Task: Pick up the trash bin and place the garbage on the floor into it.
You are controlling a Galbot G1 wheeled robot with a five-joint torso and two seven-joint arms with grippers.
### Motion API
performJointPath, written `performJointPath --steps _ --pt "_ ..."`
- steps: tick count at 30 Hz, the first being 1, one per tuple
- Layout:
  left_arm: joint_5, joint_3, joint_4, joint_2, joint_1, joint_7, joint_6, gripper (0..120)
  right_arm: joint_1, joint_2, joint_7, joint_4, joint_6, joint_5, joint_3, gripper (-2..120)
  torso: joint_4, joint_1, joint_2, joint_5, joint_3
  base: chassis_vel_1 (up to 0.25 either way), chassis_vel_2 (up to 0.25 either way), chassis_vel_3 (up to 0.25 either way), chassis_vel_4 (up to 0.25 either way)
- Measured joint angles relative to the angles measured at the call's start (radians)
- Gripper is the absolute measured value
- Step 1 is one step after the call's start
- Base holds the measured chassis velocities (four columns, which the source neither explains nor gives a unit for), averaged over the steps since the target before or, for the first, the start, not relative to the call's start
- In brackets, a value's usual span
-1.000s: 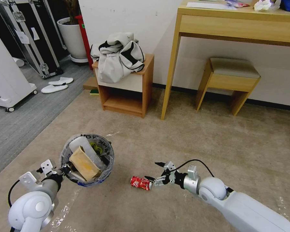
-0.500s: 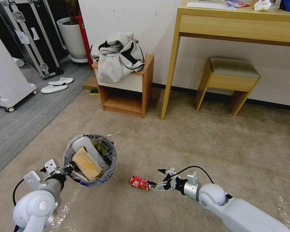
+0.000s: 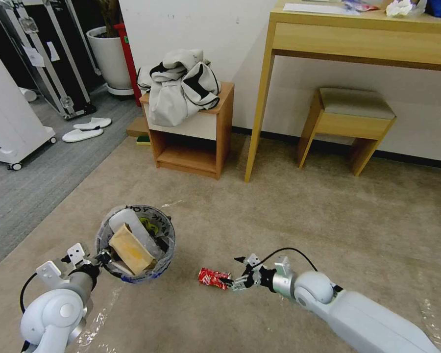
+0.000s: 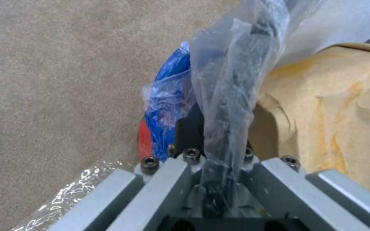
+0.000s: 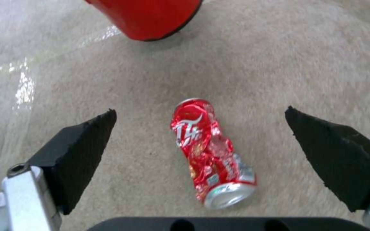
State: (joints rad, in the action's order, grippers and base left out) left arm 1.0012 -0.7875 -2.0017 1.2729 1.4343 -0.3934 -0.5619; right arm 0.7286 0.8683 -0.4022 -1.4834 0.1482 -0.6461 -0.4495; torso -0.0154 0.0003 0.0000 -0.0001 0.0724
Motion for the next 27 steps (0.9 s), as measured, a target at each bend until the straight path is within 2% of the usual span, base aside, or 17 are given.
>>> performJointPath --steps 14,27 --pt "0.005 -0.019 0.015 0.006 0.000 0.030 0.010 0 -0.184 0.025 -0.120 0.056 0.097 0.008 -0.177 100 -0.0001 0.000 0.000 0.0001 0.000 0.000 0.000 0.000 0.000" --pt "0.007 -0.025 0.028 0.010 -0.002 0.044 0.019 0 -0.217 0.047 -0.174 0.095 0.133 0.015 -0.237 100 -0.0002 0.000 0.000 0.0002 0.000 0.000 0.000 0.000 0.000"
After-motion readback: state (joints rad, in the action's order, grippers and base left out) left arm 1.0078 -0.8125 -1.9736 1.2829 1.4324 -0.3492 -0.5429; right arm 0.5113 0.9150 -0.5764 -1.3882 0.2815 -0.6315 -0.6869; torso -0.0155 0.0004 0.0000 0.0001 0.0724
